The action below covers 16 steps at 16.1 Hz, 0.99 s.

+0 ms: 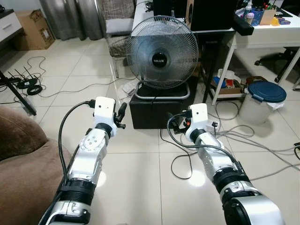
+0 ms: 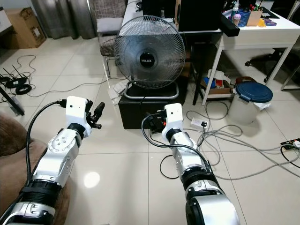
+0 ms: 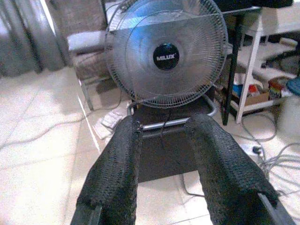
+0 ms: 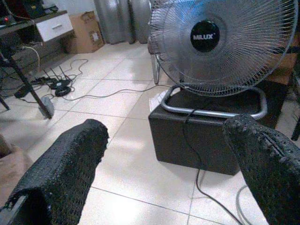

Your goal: Move the pillow to the sofa from floor

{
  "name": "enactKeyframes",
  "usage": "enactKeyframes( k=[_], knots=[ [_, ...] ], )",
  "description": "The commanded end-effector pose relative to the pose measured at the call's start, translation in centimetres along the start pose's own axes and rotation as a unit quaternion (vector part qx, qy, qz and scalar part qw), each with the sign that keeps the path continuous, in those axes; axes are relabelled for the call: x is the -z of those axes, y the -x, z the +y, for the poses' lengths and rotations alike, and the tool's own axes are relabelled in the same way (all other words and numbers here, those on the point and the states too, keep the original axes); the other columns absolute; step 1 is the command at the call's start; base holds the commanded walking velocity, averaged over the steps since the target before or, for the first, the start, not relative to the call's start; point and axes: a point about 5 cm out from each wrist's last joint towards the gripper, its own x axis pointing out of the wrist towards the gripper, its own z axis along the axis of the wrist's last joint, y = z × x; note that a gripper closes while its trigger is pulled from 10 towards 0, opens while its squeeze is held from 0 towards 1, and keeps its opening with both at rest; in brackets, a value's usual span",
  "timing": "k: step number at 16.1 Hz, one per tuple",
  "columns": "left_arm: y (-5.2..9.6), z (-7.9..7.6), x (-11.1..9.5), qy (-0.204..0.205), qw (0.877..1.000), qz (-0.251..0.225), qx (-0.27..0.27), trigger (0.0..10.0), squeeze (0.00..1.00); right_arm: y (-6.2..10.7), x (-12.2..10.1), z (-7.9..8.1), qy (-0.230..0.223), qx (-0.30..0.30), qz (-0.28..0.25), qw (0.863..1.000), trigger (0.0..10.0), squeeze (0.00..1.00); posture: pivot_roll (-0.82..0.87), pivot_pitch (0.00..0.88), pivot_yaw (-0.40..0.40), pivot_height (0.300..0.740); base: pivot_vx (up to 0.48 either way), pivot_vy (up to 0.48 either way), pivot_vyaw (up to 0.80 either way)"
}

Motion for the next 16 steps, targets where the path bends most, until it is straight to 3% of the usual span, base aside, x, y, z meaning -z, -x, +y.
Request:
enactKeyframes(
  k=[1,5,11,16],
  knots=[
    [-0.12,0.93,0.51,0.028,0.999,0.023,-0.031,10.0,0.00,-0.16,-0.19,-0.22,-0.001,0.003,0.006,1.000,10.0,0.00,-0.08,0.000,0.059,0.740,0.000,0.000,0.00],
    [0.03,1.51,0.77,0.029,0.997,0.028,-0.063,10.0,0.00,-0.05,-0.27,-0.69,0.002,0.008,0.008,1.000,10.0,0.00,-0.08,0.000,0.055,0.740,0.000,0.000,0.00],
    [-0.03,1.46,0.86,0.032,0.997,0.034,-0.058,10.0,0.00,-0.11,0.05,-0.09,0.006,0.002,0.012,1.000,10.0,0.00,-0.08,0.000,0.065,0.740,0.000,0.000,0.00],
    [-0.51,1.08,0.59,0.024,0.998,0.036,-0.042,10.0,0.00,0.00,-0.04,-0.63,0.003,0.016,0.011,1.000,10.0,0.00,-0.10,0.000,0.082,0.740,0.000,0.000,0.00]
  ],
)
